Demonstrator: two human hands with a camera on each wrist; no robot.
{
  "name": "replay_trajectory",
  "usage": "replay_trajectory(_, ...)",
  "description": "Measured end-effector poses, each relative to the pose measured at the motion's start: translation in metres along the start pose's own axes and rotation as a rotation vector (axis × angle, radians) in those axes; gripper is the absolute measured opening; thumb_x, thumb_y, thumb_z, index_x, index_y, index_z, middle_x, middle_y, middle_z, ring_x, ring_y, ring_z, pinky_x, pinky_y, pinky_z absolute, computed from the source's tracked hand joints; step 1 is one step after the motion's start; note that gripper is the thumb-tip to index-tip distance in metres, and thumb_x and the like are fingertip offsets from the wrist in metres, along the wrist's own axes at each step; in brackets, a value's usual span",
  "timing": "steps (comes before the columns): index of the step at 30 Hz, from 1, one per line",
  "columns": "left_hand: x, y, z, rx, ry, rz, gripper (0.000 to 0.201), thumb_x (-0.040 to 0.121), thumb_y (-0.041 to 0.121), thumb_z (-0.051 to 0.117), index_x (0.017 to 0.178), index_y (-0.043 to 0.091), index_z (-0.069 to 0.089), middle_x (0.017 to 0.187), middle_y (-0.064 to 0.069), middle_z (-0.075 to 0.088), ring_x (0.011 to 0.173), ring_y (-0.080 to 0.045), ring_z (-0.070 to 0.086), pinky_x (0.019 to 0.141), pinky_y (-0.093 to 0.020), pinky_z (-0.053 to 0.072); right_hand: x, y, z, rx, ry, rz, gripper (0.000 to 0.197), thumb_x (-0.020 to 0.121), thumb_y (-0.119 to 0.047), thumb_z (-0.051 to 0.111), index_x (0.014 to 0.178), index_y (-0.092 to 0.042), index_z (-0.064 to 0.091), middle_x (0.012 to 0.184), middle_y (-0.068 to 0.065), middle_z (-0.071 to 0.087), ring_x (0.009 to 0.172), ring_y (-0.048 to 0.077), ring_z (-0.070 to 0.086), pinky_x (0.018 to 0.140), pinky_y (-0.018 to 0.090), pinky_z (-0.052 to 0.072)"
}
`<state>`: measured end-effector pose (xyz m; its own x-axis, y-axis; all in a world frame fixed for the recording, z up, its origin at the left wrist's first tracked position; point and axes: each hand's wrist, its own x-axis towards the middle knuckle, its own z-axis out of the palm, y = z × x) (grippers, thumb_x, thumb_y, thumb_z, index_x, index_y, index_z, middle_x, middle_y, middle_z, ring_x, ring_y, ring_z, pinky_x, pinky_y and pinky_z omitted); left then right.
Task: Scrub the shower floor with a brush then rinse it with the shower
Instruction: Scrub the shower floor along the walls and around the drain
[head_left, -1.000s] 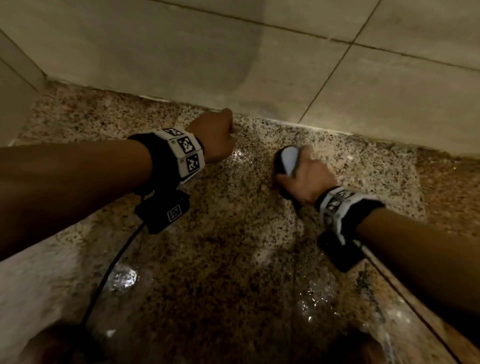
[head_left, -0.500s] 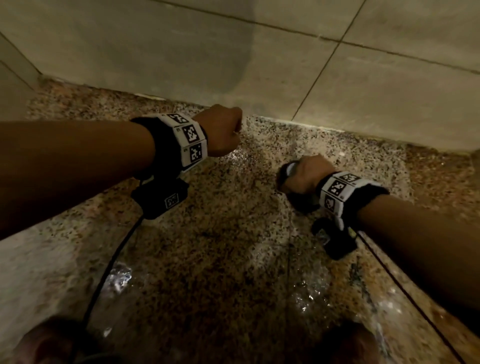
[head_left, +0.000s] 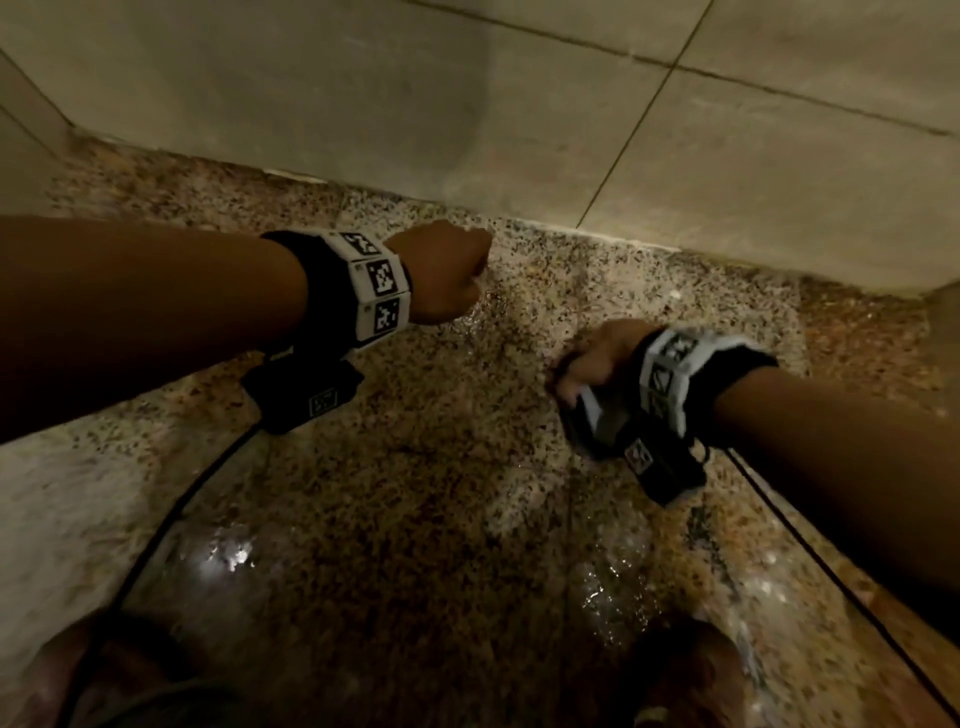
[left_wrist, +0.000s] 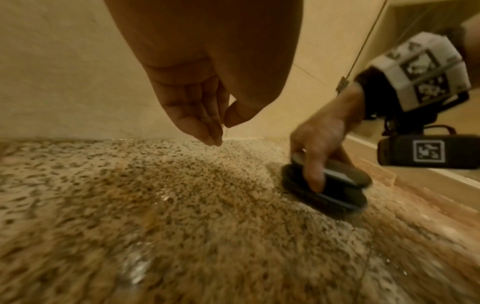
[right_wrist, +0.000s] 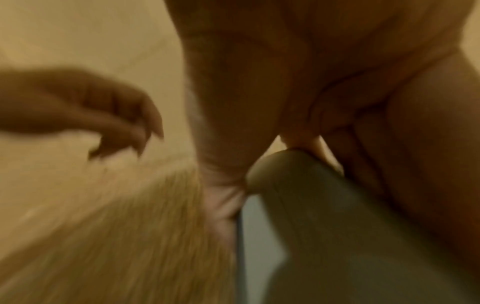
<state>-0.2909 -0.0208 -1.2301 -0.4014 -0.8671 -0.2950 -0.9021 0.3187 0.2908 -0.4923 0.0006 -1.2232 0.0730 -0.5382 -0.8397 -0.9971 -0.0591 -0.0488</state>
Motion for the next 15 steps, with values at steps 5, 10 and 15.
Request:
replay_trajectory(5,0.004,-0.007,0.005,0.012,0.022,-0.009,0.022,0.092,0.016,0.046,0.111,0.006,0.051,0.103,-0.018,0.06,0.091,-0.034,0.056,0.076,-0.04,0.047,0.018,-0.058,0.037,0.043,0.163,-0.06,0.054,0.071,-0.064,0.072,0.096,-0.016,0.068,0.097,0.004,0.066,0.088,0.025,0.059,0.069,0.028,0.043)
replay_trajectory(10,0.007,0.008,0.01,0.009,-0.007,0.028,0.02,0.09,0.016,0.049,0.108,0.007,0.052,0.1,-0.017,0.06,0.088,-0.033,0.055,0.076,-0.043,0.048,0.026,-0.075,0.019,0.201,0.188,-0.089,0.068,0.075,-0.068,0.066,0.115,-0.013,0.06,0.108,0.007,0.06,0.095,0.025,0.056,0.074,0.03,0.045)
replay_trajectory(15,0.005,-0.001,0.012,-0.013,0.012,0.016,0.018,0.09,0.015,0.048,0.105,0.007,0.054,0.1,-0.016,0.06,0.089,-0.033,0.055,0.076,-0.041,0.046,0.012,-0.019,-0.009,-0.024,0.038,-0.019,0.043,0.09,-0.043,0.063,0.117,-0.01,0.065,0.123,0.011,0.062,0.112,0.031,0.058,0.085,0.032,0.047)
